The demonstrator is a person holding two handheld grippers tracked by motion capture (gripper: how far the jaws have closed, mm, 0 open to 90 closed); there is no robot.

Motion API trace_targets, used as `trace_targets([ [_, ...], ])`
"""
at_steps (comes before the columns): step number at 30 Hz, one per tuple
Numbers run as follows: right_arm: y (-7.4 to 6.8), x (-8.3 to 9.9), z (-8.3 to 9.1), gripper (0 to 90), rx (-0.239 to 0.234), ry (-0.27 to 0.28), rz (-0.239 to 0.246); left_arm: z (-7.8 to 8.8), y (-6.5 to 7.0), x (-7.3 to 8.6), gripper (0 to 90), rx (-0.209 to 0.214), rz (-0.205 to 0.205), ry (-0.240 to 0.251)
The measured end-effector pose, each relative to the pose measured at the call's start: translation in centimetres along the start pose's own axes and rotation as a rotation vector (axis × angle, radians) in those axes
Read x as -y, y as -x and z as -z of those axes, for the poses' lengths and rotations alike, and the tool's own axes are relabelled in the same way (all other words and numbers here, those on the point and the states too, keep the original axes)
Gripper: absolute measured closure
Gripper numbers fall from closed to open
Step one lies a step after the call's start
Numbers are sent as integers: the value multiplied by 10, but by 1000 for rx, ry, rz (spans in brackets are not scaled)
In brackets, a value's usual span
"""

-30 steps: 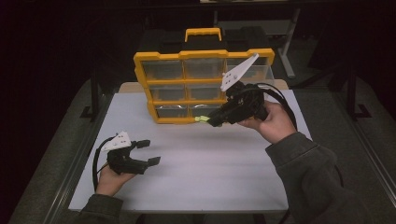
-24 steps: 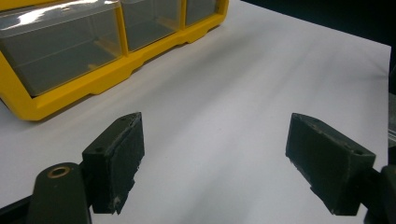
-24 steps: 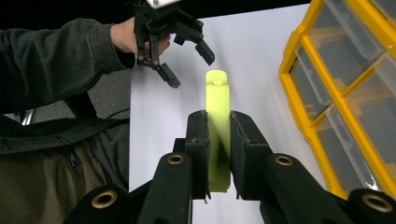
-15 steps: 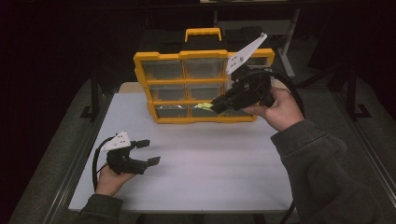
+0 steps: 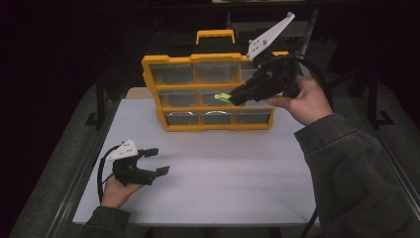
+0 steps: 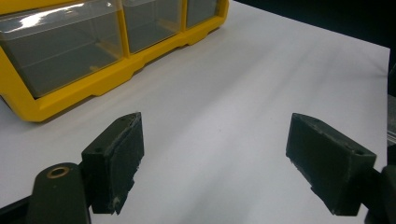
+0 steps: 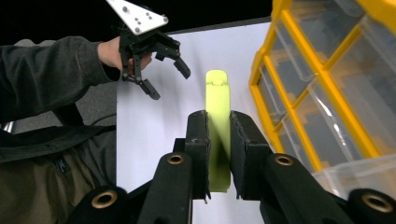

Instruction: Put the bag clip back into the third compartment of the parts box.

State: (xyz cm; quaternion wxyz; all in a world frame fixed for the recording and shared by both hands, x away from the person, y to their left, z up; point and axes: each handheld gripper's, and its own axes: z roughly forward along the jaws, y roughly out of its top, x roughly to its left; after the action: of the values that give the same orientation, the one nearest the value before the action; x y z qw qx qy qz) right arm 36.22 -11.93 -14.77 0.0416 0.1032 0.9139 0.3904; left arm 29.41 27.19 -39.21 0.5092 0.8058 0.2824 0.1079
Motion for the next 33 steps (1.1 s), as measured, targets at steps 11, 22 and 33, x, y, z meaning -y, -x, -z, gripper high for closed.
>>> trace_targets([
  [11,8,-6,24,768,42,14,-11,0,0,0,191,-3,0,6],
  [22,20,-9,43,768,87,16,-47,0,0,0,191,-2,1,7],
  [33,34,-8,58,768,131,19,-94,1,0,0,191,0,6,8],
])
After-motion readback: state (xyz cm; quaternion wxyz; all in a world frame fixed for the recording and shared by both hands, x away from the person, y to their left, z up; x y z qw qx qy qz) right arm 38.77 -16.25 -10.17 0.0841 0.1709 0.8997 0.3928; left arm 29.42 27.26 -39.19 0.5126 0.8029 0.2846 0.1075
